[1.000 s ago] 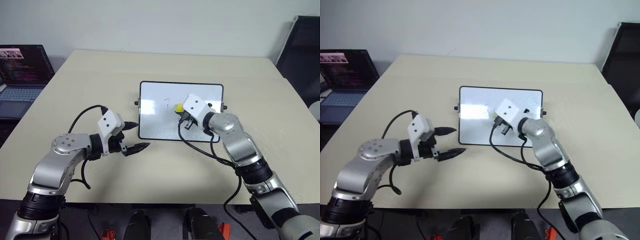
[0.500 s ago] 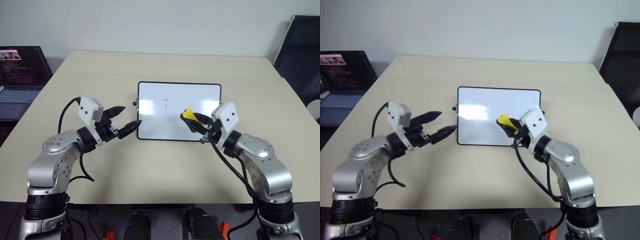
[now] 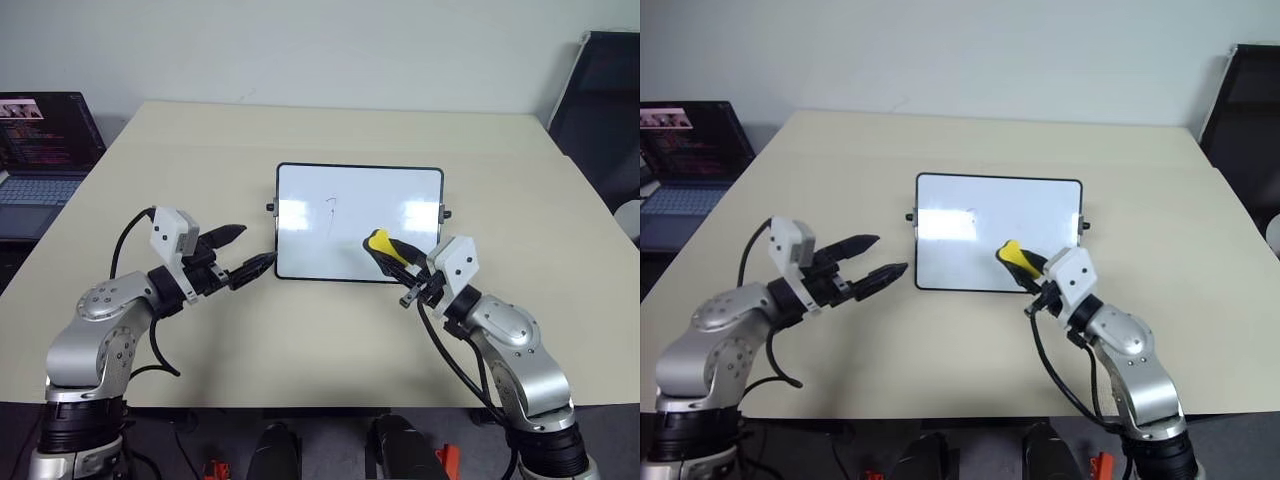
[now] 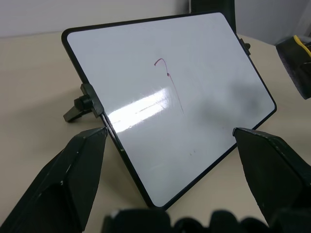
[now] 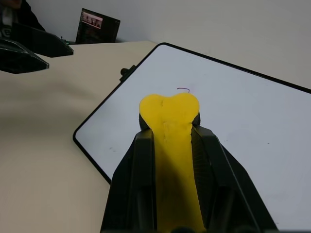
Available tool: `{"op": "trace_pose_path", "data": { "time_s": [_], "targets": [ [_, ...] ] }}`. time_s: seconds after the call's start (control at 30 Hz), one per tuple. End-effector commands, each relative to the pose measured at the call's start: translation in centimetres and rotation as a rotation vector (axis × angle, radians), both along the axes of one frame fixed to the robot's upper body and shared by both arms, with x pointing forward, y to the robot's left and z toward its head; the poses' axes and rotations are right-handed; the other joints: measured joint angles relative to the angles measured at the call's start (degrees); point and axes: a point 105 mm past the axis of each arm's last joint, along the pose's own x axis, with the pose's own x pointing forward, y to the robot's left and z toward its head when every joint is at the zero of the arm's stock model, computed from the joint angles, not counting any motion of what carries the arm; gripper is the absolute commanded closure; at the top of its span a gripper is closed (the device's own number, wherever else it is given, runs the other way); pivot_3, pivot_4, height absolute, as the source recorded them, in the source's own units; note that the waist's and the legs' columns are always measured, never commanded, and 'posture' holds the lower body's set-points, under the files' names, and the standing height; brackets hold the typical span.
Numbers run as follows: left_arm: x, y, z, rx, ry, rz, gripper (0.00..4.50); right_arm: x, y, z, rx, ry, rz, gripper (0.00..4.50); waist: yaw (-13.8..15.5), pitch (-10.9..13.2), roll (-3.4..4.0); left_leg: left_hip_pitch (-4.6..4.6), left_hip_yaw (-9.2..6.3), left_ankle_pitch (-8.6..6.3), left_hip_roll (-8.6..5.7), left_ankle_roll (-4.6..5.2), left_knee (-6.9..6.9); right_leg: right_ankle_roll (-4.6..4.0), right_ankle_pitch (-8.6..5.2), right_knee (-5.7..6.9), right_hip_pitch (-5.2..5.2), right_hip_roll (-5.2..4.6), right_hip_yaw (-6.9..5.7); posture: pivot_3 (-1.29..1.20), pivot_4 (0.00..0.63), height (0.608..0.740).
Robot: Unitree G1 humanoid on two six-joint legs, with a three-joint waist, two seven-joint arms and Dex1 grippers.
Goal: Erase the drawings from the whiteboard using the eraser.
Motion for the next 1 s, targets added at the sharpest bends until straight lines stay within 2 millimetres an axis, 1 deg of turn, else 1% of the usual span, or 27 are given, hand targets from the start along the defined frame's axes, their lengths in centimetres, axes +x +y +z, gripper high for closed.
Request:
{"op": "trace_pose_path", "data": {
  "time_s": [0.03,0.2,0.3,0.37,0.53,0.6,0.7,0.8,0.93,1.0],
  "targets": [
    [0.2,-0.2,1.3,0.003,-0.063,-0.017,0.00,0.2,0.4,1.4,0.009,-0.082,0.000,3.83,0.0,0.0,0.00,0.00,0.00,0.00,0.00,0.00,0.00,0.00,0.00,0.01,0.00,0.00,0.00,0.00,0.150,0.740],
    [0.5,-0.3,1.5,0.003,-0.074,-0.022,0.00,0.1,1.1,1.1,-0.012,-0.078,0.026,3.83,0.0,0.0,0.00,0.00,0.00,0.00,0.00,0.00,0.00,0.00,0.00,-0.01,0.01,0.00,0.00,0.00,0.150,0.740],
    [0.4,-0.6,1.3,0.028,-0.065,-0.039,0.00,0.6,1.8,0.9,-0.121,-0.073,0.043,3.83,0.0,0.0,0.00,0.00,0.00,0.00,0.00,0.00,0.00,0.00,0.00,0.00,0.01,0.00,0.01,0.00,0.150,0.740],
    [0.5,-0.8,1.0,0.057,-0.054,-0.053,0.00,1.3,2.6,1.4,-0.195,-0.077,0.063,3.83,-0.1,0.0,0.00,0.00,0.01,0.00,0.00,0.00,0.02,-0.01,0.01,0.02,0.00,0.00,0.02,0.00,0.150,0.740],
    [0.5,-1.5,0.6,0.110,-0.039,-0.105,0.00,4.0,4.0,3.0,-0.307,-0.068,0.052,3.83,0.0,0.0,0.00,0.02,-0.02,0.01,0.01,0.01,0.04,-0.06,0.05,0.07,0.00,0.02,-0.01,0.00,0.150,0.740],
    [0.7,-1.7,0.6,0.126,-0.040,-0.117,0.00,4.9,4.7,3.3,-0.358,-0.080,0.059,3.83,0.0,0.0,0.00,0.02,-0.01,0.01,0.00,0.01,0.04,-0.06,0.05,0.03,0.01,0.02,-0.01,0.00,0.150,0.740],
    [0.7,-2.2,0.5,0.145,-0.041,-0.142,0.00,6.9,6.0,3.5,-0.454,-0.114,0.037,3.83,0.0,0.0,0.01,0.00,-0.01,0.01,0.00,0.00,-0.01,-0.17,0.13,0.02,0.00,0.02,-0.01,0.00,0.150,0.740],
    [0.4,-2.6,0.3,0.163,-0.039,-0.164,0.00,9.0,7.4,3.4,-0.517,-0.133,0.014,3.83,-0.1,0.0,0.01,-0.01,0.00,0.01,0.01,0.01,-0.05,-0.06,0.24,0.03,-0.03,0.02,-0.03,0.00,0.150,0.740],
    [0.2,-2.6,0.0,0.168,-0.035,-0.165,0.00,11.3,7.4,3.4,-0.559,-0.137,-0.039,3.83,-0.2,0.0,0.02,-0.02,0.00,0.01,0.01,0.01,-0.06,0.00,0.27,0.02,-0.04,0.02,-0.03,0.00,0.150,0.740],
    [0.0,-2.6,-0.1,0.171,-0.033,-0.166,0.00,11.9,7.2,3.4,-0.578,-0.136,-0.052,3.83,-0.2,0.0,0.03,-0.02,0.00,0.00,0.01,0.00,-0.06,0.01,0.29,0.04,-0.04,0.02,-0.03,0.00,0.150,0.740]
  ]
}}
